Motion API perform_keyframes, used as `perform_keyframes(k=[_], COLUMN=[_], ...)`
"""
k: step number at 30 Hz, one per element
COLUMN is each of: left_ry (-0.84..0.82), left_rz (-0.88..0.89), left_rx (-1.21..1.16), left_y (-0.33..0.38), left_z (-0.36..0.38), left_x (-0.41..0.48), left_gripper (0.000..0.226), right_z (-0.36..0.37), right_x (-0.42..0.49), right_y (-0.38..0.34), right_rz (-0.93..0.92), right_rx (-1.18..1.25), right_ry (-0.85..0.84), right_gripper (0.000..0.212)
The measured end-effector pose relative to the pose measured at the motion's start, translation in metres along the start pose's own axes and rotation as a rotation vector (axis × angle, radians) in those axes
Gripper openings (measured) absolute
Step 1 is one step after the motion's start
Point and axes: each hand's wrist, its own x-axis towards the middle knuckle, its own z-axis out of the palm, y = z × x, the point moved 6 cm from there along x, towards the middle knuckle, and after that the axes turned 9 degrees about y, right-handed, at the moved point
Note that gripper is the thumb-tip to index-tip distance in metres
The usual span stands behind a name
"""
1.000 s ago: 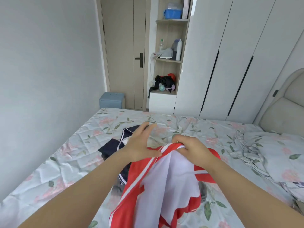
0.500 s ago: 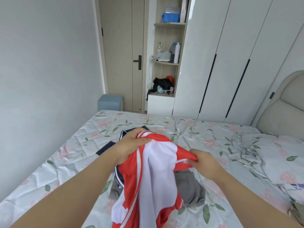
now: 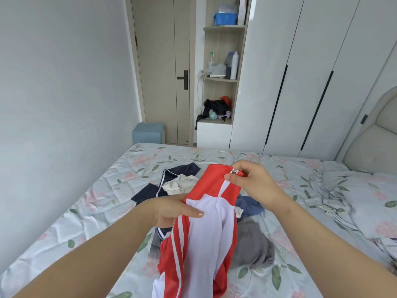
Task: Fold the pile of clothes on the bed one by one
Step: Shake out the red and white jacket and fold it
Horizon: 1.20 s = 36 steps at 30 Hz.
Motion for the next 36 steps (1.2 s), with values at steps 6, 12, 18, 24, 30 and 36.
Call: perform_keyframes(k=[6, 12, 18, 24, 30, 36], left_ry=[0.016, -0.151, -0.099, 0.059, 0.227, 0.291], left_rz=[0.188, 0.340, 0.271, 0.013, -0.132, -0.058], left_rx=[-0.145, -0.194, -0.002, 0.501, 1.000, 0.332], left_y=[0.034, 0.068, 0.072, 0.024, 0.009, 0.019], left_z=[0.002, 0.004, -0.012, -0.054, -0.074, -0.086], left_x=[-0.006, -0.017, -0.021, -0.008, -0.006, -0.014], left_gripper=[0.024, 0.062, 0.044, 0.067, 0.038, 0.037], right_z=[0.015, 0.044, 0.045, 0.006, 0.009, -0.001], right_x=[-0.028, -0.050, -0.043, -0.022, -0.030, -0.037], right_y=[0.073, 0.096, 0.075, 0.070, 0.063, 0.077], right_rz=[0.553, 0.728, 0.667, 0.533, 0.475, 0.464], right_rx=[0.206, 0.365, 0.327, 0.177, -0.026, -0.596], right_ry=[0.002, -0.284, -0.479, -0.253, -0.436, -0.539], right_gripper=[0.086, 0.063, 0.038, 0.020, 0.027, 0.100])
